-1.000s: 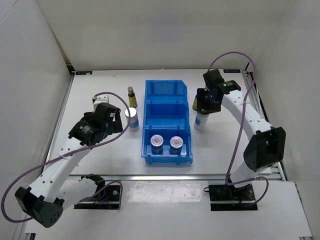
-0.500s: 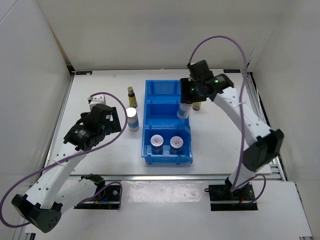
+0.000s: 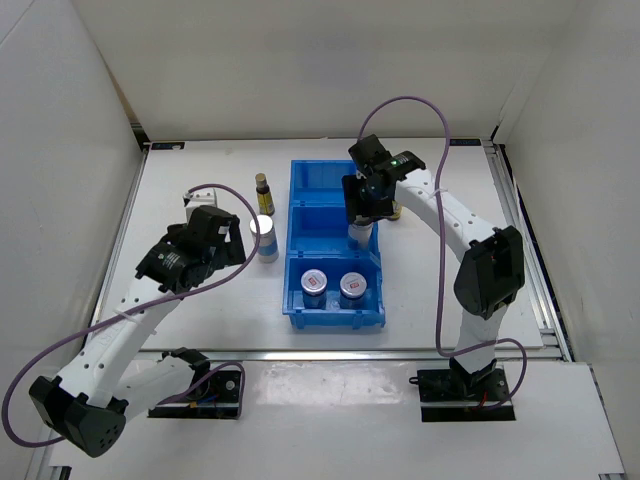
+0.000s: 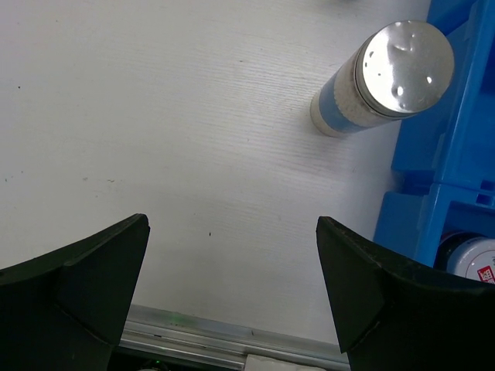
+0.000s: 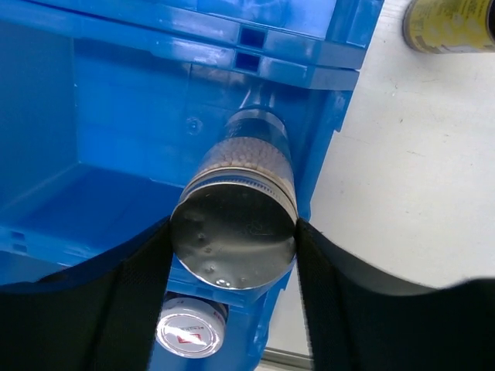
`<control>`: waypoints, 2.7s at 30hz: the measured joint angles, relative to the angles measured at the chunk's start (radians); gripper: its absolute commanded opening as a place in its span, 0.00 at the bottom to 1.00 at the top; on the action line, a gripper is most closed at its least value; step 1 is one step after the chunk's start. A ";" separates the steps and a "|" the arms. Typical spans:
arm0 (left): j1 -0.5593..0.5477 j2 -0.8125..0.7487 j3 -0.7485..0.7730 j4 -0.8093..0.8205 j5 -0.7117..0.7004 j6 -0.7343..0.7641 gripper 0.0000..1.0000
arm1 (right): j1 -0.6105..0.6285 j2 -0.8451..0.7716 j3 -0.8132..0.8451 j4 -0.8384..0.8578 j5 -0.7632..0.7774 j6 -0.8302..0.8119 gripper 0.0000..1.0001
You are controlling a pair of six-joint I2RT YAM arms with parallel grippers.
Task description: Organize the condiment bottles
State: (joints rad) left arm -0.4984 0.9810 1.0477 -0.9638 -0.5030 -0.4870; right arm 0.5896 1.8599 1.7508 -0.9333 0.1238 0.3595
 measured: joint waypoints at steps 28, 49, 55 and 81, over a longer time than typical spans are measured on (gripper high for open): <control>0.013 0.593 0.325 0.241 0.262 0.118 0.96 | 0.269 -0.445 -0.572 0.114 0.455 0.395 1.00; 0.056 0.608 0.321 0.207 0.266 0.108 0.67 | 0.296 -0.547 -0.621 0.146 0.511 0.447 1.00; 0.058 0.608 0.320 0.209 0.271 0.109 0.65 | 0.296 -0.547 -0.621 0.148 0.515 0.450 1.00; 0.048 0.638 0.335 0.146 0.265 0.114 0.21 | 0.296 -0.547 -0.621 0.149 0.521 0.450 1.00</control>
State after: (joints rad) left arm -0.4500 1.6188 1.3827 -0.8173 -0.2379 -0.3729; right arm 0.8860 1.3132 1.1294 -0.7845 0.6449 0.8097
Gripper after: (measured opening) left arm 0.700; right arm 0.998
